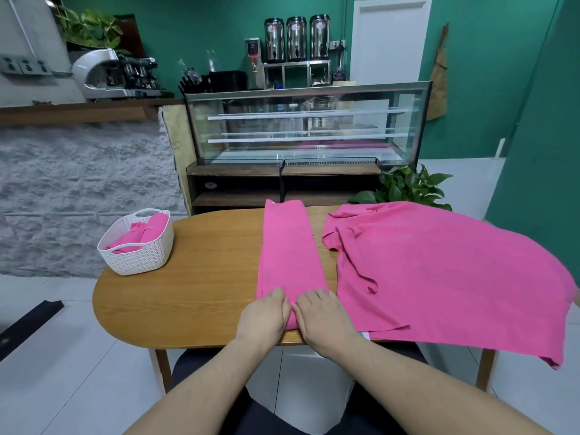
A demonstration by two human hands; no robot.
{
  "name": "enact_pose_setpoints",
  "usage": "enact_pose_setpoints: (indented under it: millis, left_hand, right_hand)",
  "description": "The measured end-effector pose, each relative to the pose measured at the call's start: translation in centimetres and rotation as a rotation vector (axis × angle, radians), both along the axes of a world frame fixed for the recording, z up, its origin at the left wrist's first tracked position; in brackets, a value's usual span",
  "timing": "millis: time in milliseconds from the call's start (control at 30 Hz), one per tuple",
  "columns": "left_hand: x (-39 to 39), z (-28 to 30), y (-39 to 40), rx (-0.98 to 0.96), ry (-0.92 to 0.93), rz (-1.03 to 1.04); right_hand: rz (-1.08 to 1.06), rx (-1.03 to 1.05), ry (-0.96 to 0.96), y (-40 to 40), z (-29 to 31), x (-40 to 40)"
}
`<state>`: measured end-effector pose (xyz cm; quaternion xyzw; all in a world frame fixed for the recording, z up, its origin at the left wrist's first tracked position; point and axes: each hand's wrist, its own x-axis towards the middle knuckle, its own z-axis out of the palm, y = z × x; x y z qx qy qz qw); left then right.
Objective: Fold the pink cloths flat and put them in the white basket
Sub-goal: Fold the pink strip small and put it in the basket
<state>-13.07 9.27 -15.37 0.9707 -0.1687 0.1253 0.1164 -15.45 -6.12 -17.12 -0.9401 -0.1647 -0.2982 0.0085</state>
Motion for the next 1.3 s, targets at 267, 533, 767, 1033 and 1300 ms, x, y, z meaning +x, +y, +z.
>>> enact_pose_setpoints:
  millis: [267, 533, 767, 1033, 1300]
  left_hand:
    - [-1.8, -1.7, 1.5, 0.069, -0.309, -0.161]
    - [-0.2, 0.7, 0.2, -0.051, 0.102, -0.043]
    - [0.2, 1.3, 0.0, 0.017, 0.198, -0.012]
    - [-1.2, -1.2, 1.6, -0.005, -0.139, -0.199]
    - [0.2, 0.8, 0.5, -0.052, 0.143, -0.059]
  right_hand:
    - [-0.007, 0.142, 0.281, 0.6, 2.3, 0.9]
    - [-0.058, 0.016, 0.113, 0.4, 0.6, 0.3]
    - [0.029, 0.086, -0.024, 0.0, -0.1, 0.4]
    - [-0.015, 0.177, 0.196, 0.5, 1.3, 0.2]
    - [-0.021, 0.071, 0.06, 0.1, 0.6, 0.0]
